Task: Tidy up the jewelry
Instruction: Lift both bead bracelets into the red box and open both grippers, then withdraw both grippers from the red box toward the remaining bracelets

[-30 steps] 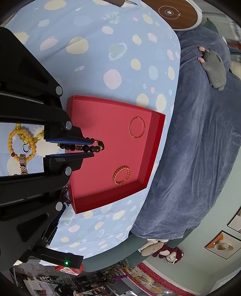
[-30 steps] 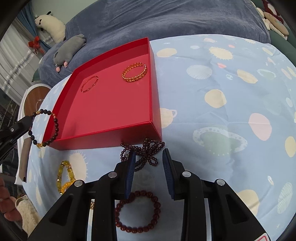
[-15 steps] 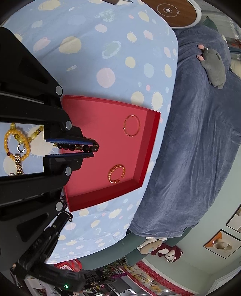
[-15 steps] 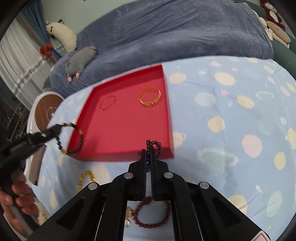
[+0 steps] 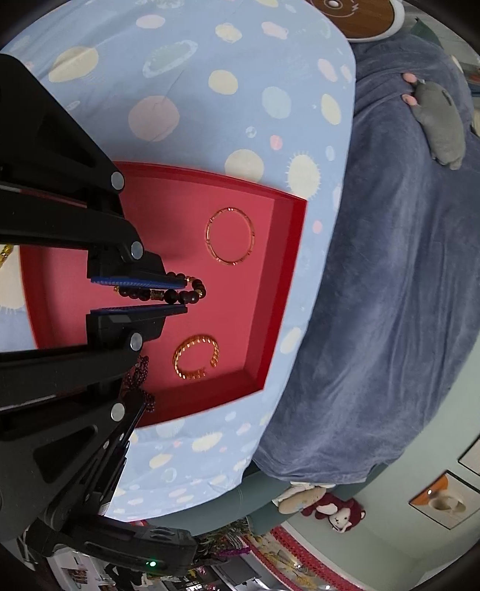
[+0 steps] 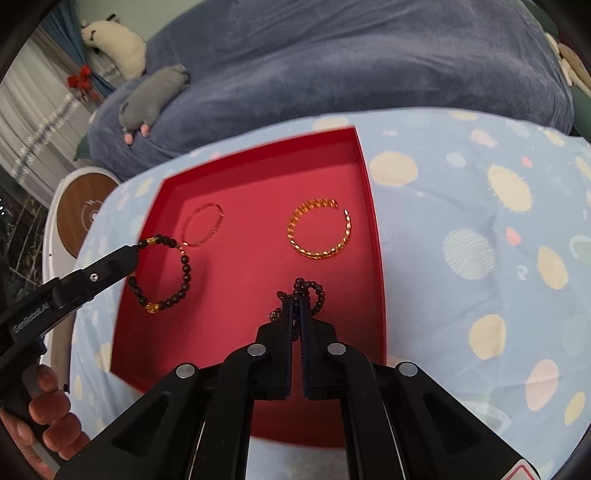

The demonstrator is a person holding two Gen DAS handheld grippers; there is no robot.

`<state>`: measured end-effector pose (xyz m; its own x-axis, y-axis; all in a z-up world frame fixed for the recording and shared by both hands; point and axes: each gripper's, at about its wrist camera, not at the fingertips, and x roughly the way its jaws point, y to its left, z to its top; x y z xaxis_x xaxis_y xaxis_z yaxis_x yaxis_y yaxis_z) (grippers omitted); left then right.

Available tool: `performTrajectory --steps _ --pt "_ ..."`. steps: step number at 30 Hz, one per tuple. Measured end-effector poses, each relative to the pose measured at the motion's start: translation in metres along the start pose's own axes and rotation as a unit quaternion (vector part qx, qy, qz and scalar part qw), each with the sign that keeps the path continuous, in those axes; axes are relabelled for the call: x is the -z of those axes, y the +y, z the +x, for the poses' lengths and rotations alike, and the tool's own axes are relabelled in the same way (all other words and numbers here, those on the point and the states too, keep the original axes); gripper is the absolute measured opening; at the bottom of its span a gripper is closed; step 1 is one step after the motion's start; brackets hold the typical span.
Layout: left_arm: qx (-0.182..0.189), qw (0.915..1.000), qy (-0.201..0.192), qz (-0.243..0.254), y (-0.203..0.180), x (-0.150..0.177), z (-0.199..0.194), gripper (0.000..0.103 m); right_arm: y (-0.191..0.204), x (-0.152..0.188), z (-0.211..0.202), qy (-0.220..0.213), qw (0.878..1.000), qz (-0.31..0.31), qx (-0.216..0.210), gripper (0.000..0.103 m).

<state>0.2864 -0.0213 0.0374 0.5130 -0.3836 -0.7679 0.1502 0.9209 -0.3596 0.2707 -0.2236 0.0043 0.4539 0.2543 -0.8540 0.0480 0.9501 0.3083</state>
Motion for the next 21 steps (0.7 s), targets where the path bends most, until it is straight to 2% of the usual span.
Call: performTrajectory --steps 2,4,5,6,7,8,9,16,21 --pt "-0.004 1.0000 0.006 -0.002 0.004 0.000 0.009 0.008 -0.002 -0.003 0.009 0.008 1.000 0.000 0.005 0.006" --pt "-0.008 0.9999 0.006 -0.006 0.008 -0.001 0.013 0.009 0.000 -0.007 0.009 -0.009 1.000 -0.008 0.020 0.013" --pt "-0.013 0.9999 0.001 -0.007 0.009 -0.001 0.013 0.016 0.001 -0.009 0.004 -0.022 0.999 -0.014 0.028 0.020" --pt "-0.016 0.9998 -0.005 -0.007 0.011 0.000 0.012 0.031 0.001 -0.009 -0.001 -0.036 0.999 -0.017 0.032 0.025" --pt "-0.022 0.9996 -0.016 -0.007 0.012 0.000 0.008 0.040 0.001 -0.007 -0.011 -0.056 0.998 -0.016 0.033 0.036" --pt "-0.031 0.9990 -0.030 -0.008 0.013 0.000 0.004 0.053 -0.002 -0.004 -0.018 -0.070 0.997 -0.014 0.033 0.044" --pt "-0.035 0.9986 -0.039 -0.009 0.014 0.001 0.000 0.057 -0.004 0.002 -0.028 -0.083 0.996 -0.010 0.031 0.046" --pt "-0.027 0.9978 -0.057 -0.021 0.022 0.025 -0.032 0.057 -0.019 0.053 -0.067 -0.092 0.996 0.000 0.018 0.046" --pt "-0.030 0.9977 -0.051 -0.033 0.026 0.057 -0.057 0.057 -0.023 0.082 -0.086 -0.085 0.996 0.015 0.012 0.046"
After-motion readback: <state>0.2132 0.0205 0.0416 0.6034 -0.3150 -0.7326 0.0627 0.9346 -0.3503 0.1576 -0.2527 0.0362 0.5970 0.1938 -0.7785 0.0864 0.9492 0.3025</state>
